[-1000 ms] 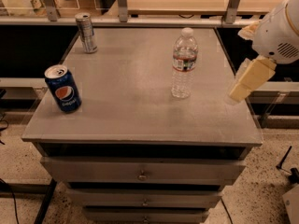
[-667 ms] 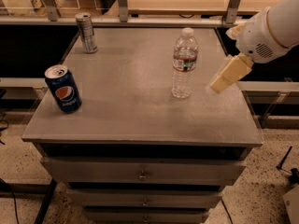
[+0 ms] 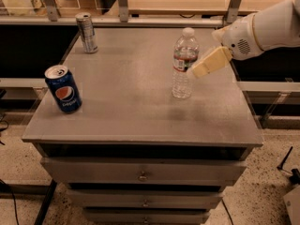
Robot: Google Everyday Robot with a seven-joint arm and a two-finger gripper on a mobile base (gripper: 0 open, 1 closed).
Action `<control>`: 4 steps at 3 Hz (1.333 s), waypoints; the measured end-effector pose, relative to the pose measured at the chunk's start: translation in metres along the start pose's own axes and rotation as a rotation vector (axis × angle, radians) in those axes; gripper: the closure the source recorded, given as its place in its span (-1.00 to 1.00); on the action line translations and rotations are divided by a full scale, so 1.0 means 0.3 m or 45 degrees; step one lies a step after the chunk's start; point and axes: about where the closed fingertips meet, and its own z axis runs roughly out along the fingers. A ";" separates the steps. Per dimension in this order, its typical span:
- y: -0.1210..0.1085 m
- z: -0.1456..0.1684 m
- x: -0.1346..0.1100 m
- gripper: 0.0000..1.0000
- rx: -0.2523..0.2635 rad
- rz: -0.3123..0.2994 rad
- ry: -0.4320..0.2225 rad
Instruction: Move water bottle near redbull can
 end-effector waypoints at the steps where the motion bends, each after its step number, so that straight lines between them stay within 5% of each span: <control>1: 0.000 0.050 -0.052 -1.00 -0.101 0.050 -0.110; 2: 0.027 0.053 -0.093 -1.00 -0.165 0.040 -0.171; 4: 0.112 0.045 -0.129 -0.19 -0.247 -0.051 -0.187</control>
Offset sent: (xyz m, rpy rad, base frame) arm 0.0016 0.0389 0.0239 0.2206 0.0190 0.1488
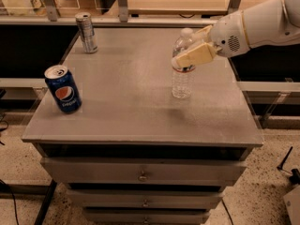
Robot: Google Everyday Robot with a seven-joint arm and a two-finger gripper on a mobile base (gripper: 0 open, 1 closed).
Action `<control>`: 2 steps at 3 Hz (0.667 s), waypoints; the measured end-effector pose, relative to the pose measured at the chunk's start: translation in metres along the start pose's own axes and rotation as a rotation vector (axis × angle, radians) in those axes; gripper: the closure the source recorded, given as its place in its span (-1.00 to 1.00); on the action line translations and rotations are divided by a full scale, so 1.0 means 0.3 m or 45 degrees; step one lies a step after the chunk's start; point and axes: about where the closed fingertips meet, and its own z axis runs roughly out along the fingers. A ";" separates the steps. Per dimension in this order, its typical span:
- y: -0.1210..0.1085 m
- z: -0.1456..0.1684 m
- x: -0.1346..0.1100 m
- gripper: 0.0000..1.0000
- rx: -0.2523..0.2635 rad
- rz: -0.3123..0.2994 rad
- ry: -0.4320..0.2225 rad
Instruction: Move water bottle near redbull can
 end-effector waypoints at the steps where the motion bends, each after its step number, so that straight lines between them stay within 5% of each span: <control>1: 0.013 0.017 0.016 0.27 -0.006 -0.007 0.026; 2: 0.016 0.024 0.014 0.74 -0.012 -0.009 0.026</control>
Offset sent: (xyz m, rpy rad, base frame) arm -0.0025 0.0029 -0.0064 -0.0182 0.0045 0.0061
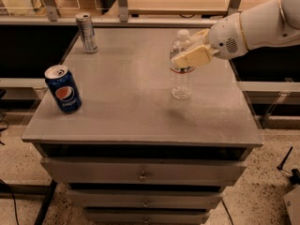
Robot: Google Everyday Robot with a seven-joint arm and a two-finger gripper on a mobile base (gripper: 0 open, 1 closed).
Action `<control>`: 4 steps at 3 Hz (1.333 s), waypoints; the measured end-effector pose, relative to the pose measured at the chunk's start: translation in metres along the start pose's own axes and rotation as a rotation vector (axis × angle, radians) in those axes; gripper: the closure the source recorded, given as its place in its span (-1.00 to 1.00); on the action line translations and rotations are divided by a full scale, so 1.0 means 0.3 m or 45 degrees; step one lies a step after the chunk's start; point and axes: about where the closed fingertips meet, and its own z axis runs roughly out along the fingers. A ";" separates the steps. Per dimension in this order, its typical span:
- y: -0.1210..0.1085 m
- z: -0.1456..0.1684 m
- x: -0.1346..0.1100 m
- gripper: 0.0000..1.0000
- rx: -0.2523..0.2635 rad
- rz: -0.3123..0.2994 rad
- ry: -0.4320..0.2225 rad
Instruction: Move water bottle near redbull can
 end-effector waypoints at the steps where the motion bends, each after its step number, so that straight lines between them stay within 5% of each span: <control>1: 0.003 0.006 -0.002 1.00 -0.004 -0.002 0.000; 2: -0.028 0.045 -0.038 1.00 -0.022 -0.030 -0.024; 4: -0.166 0.231 -0.264 1.00 -0.140 -0.221 -0.160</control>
Offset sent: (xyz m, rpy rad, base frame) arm 0.0353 0.0264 0.0090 0.0351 -0.0455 0.0556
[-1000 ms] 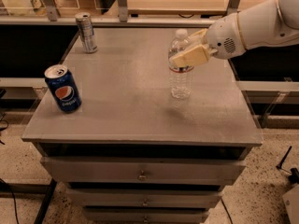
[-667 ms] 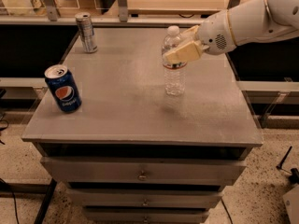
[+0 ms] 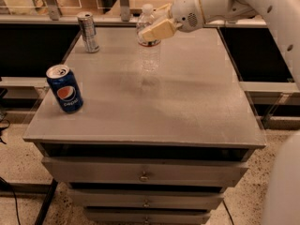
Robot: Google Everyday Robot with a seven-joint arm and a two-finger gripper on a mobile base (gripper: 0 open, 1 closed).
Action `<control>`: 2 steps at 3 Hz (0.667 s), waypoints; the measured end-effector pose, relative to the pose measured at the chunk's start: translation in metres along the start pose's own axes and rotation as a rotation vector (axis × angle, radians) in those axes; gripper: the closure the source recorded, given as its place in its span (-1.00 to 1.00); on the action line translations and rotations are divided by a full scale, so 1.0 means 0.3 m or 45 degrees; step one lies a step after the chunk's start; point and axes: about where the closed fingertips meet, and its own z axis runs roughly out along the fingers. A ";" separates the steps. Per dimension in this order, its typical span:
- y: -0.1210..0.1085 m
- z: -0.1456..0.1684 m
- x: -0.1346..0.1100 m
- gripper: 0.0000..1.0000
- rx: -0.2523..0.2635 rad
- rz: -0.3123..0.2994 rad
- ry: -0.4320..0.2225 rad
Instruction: Move water bottle near redbull can
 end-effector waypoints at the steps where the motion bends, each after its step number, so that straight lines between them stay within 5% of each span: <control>1: -0.135 0.084 -0.083 1.00 0.027 -0.002 -0.093; 2: -0.229 0.122 -0.149 1.00 0.121 0.016 -0.154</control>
Offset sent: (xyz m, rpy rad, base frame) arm 0.1092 0.0632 0.0294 0.1783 -0.0530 -0.1964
